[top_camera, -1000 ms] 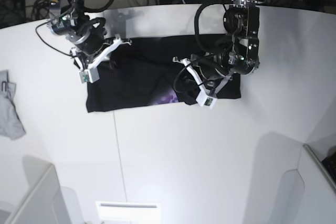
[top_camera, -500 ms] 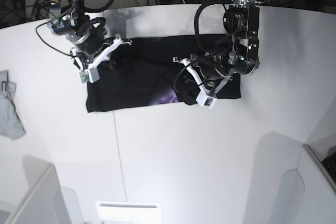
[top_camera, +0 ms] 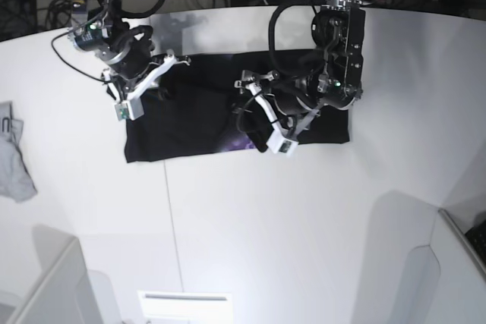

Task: Fold the T-shirt properly
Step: 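Release the folded end and lift both grippers away from the shirt, then lower both grippers to the two short ends of the folded shirt, then grasp both ends and push them inward toward each other, then fold the shirt end over with the right gripper onto the bundle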

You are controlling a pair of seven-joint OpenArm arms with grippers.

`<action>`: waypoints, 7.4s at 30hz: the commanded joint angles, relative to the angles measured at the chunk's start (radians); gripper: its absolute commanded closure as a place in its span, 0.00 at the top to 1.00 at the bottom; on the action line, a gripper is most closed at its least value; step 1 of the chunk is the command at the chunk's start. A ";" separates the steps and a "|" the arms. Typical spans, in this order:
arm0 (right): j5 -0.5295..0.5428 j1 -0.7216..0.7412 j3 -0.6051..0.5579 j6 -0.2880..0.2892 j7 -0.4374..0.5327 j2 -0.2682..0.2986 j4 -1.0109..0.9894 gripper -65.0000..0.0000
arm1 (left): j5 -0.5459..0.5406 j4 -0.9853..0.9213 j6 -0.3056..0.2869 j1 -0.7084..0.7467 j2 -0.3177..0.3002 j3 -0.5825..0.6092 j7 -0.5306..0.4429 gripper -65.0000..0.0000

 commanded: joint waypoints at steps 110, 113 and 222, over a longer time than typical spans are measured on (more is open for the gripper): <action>0.011 0.424 0.329 0.164 -0.573 -0.132 -0.130 0.00 | 0.228 -0.280 -0.205 0.015 -0.221 -0.313 -0.392 0.00; 0.012 0.410 0.283 0.113 -0.573 -0.169 -0.091 0.00 | 0.228 -0.280 -0.205 0.025 -0.218 -0.313 -0.392 0.00; 0.312 0.347 -0.381 -0.158 -0.093 -0.116 -0.395 0.50 | 0.217 0.111 -0.297 0.365 -0.227 -0.609 -0.265 0.00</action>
